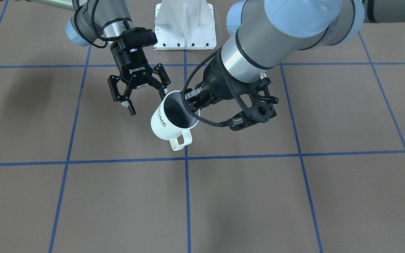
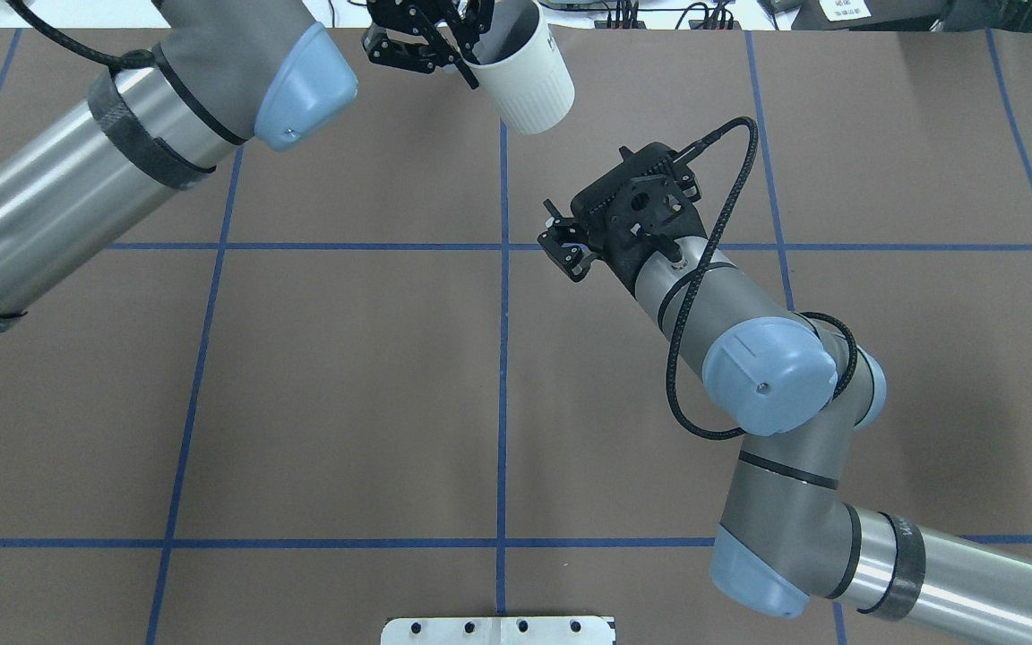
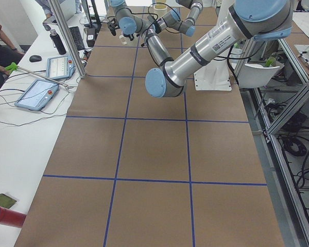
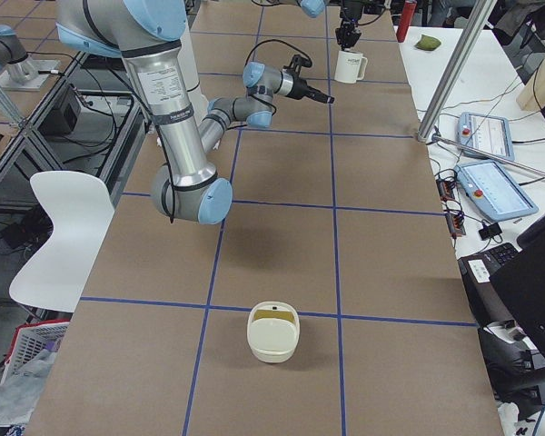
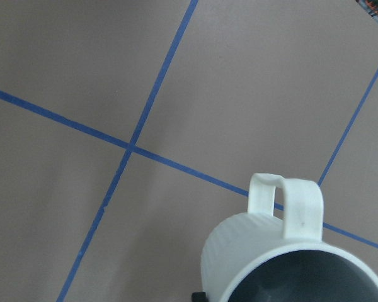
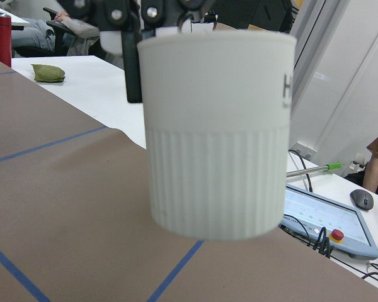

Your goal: Left arm hands cup to right arm to dump lemon

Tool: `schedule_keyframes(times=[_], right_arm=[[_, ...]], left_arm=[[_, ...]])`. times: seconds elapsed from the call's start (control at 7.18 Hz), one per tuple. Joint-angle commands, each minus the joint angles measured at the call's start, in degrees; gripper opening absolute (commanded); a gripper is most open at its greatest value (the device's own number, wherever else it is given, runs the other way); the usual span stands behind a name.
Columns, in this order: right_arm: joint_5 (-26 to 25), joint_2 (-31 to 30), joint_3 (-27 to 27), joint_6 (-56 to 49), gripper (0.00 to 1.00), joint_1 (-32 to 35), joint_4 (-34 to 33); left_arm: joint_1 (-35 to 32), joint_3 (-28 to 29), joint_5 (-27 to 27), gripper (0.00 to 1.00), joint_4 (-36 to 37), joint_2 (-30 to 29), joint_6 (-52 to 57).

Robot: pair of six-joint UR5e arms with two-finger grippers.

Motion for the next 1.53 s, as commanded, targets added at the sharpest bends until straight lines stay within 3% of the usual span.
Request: schedule_keyframes(times=[0.0,0.42,0.84,0.98,1.25,1.39], right_arm=[[8.29,0.5,0.04,0.85,1.0,6.6,-4.1],[28.08,0.23,-0.49,3.67,1.0,18.75,-14.8],[47.5,-0.9,-0.75,2.8,1.0,30.52,-30.26],[54.26,-1.08,-0.84,1.92,1.0,34.65,-34.57],[60.11,-2.83,-0.67,-2.11,1.0,38.8,-40.66],[60.39,-3.98,-0.32,-2.22,1.0,38.82,-40.85]], left_arm=[[-3.64,-2.96,0.03,0.0,0.42,5.21,4.94],[-8.83,-8.42,1.69,0.0,0.6,15.24,16.98],[-9.63,-15.52,8.11,0.0,4.17,27.16,33.11],[-9.46,-20.43,13.69,0.0,7.94,33.83,40.67],[-9.37,-26.08,16.12,0.0,12.71,44.56,53.61],[-9.37,-26.54,15.33,0.0,14.12,48.28,53.67]])
